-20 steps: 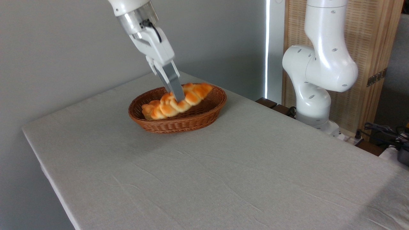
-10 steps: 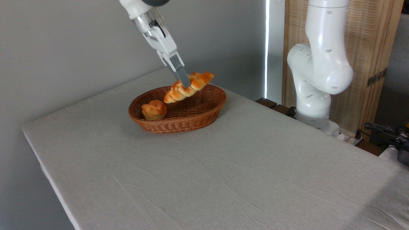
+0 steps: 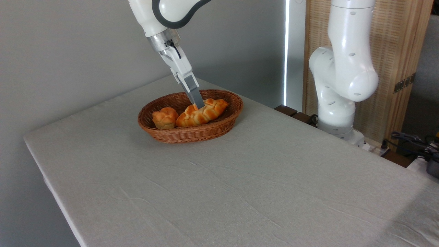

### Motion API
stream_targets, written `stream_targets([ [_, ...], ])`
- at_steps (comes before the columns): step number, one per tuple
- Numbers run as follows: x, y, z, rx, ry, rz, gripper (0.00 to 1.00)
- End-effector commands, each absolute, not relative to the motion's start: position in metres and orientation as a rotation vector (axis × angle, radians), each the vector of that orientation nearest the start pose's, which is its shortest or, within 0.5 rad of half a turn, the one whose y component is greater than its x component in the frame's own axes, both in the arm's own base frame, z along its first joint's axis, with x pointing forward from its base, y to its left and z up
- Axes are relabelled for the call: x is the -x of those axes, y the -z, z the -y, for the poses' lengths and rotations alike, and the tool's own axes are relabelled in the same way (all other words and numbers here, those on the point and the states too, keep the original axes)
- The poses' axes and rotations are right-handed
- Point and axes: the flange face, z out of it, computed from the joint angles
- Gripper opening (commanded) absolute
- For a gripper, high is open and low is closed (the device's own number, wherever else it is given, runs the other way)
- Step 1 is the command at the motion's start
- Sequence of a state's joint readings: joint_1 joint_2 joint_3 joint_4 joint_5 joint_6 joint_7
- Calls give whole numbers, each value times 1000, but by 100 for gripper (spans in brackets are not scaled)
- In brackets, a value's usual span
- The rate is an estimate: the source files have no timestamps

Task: Put bread into the basket
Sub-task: 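Open the gripper to release the roll into the basket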

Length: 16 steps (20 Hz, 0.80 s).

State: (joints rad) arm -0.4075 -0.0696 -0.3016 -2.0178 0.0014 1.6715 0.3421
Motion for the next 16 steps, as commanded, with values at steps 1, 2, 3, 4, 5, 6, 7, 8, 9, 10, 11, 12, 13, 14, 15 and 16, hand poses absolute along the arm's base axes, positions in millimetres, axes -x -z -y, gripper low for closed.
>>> stream_targets([
  [1,-375,-460,325,2657,-417,-1502,100],
  [2,-375,-460,324,2657,-415,-1501,100],
  [3,-376,-460,325,2655,-410,-1503,100],
  [4,-376,-460,324,2654,-409,-1503,100],
  [5,-376,-460,324,2652,-411,-1502,100],
  [6,-375,-460,324,2650,-417,-1502,100],
  [7,-375,-460,324,2650,-420,-1501,100],
  [8,-375,-460,324,2649,-422,-1501,100],
  [9,-375,-460,324,2649,-422,-1501,100],
  [10,-375,-461,324,2650,-420,-1501,100],
  [11,-376,-462,323,2652,-415,-1500,100],
  [12,-376,-462,323,2655,-414,-1498,100],
  [13,-378,-461,323,2665,-417,-1498,100],
  [14,-377,-459,323,2668,-426,-1500,100],
  [15,-379,-462,323,2671,-415,-1500,100],
  [16,-380,-470,323,2684,-391,-1494,100],
])
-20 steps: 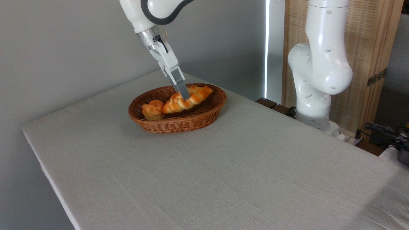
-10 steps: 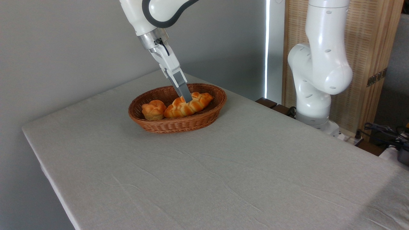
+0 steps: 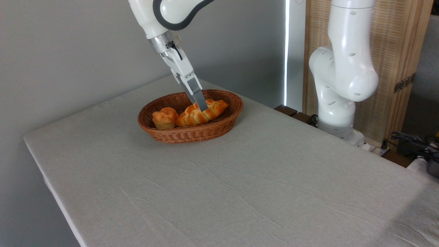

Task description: Put bread into the basket

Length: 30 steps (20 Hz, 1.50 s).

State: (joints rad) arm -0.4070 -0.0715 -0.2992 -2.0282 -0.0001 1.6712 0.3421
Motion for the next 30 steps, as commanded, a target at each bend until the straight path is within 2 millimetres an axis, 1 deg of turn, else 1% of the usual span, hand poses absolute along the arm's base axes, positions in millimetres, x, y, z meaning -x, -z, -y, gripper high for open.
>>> stream_targets([
  [1,-385,-482,322,2700,-353,-1487,100],
  [3,-396,-501,316,2733,-299,-1460,100],
  [6,-412,-521,306,2794,-247,-1430,100],
  [8,-425,-535,294,2816,-205,-1397,100],
  [9,-434,-547,284,2818,-172,-1384,100],
  [10,-451,-561,262,2835,-123,-1371,100],
  [11,-467,-571,239,2833,-89,-1390,100],
  [12,-482,-574,215,2821,-66,-1434,100],
  [13,-493,-576,193,2806,-41,-1472,100],
  [14,-501,-585,175,2807,-12,-1469,100],
  [15,-513,-599,147,2829,36,-1403,100],
  [16,-522,-608,122,2843,61,-1337,100],
  [17,-526,-617,105,2851,90,-1294,100],
  [18,-533,-627,78,2876,121,-1225,100],
  [19,-536,-630,67,2889,120,-1203,100],
  [20,-537,-635,63,2887,127,-1203,100],
  [23,-547,-631,72,2895,74,-1214,100],
  [24,-548,-633,76,2890,70,-1228,100],
  [27,-548,-633,75,2895,63,-1220,100],
  [30,-545,-630,74,2905,15,-1224,100],
])
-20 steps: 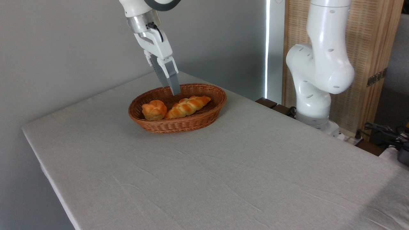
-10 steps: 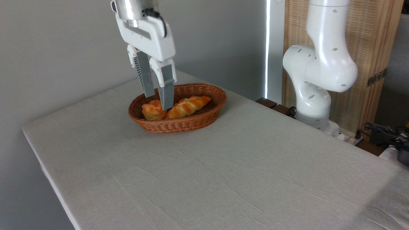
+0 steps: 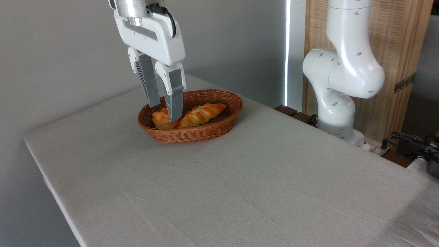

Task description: Put bread into the basket

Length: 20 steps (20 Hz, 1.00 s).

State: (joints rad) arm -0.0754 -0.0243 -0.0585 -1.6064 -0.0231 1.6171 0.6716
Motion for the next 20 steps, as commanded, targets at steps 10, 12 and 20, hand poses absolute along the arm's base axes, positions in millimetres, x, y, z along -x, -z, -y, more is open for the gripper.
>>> stream_targets([
  [10,-544,-631,67,2906,17,-1220,100],
  [12,-544,-631,67,2910,15,-1213,100],
  [20,-544,-632,60,2913,18,-1207,100],
])
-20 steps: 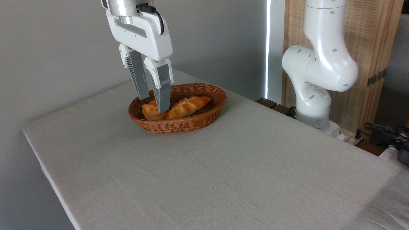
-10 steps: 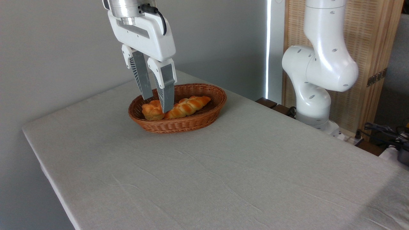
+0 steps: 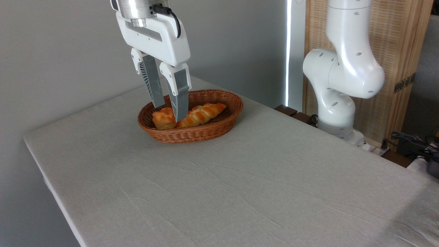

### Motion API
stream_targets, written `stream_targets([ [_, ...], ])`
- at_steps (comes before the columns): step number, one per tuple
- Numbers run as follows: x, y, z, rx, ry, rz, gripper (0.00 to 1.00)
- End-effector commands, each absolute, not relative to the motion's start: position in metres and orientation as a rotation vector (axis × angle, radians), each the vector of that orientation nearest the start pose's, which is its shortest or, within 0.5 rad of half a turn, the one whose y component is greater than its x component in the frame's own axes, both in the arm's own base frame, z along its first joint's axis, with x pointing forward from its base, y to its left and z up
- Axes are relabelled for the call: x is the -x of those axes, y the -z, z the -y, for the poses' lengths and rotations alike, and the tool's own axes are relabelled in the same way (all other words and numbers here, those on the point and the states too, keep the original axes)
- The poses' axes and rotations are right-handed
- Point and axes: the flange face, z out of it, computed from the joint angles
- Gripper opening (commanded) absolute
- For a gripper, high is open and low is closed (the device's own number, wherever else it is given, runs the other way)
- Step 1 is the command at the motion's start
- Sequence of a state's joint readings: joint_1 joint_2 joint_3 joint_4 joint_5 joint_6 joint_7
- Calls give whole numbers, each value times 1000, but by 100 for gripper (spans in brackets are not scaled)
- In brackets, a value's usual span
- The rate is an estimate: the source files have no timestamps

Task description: Put bread into the basket

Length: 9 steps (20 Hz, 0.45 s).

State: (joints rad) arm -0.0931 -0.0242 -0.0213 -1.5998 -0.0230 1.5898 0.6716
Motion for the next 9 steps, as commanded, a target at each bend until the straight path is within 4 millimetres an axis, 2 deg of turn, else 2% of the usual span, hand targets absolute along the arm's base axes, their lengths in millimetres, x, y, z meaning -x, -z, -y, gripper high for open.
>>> stream_targets([
  [1,-544,-632,59,2913,18,-1207,100],
  [9,-544,-631,63,2912,17,-1219,100],
])
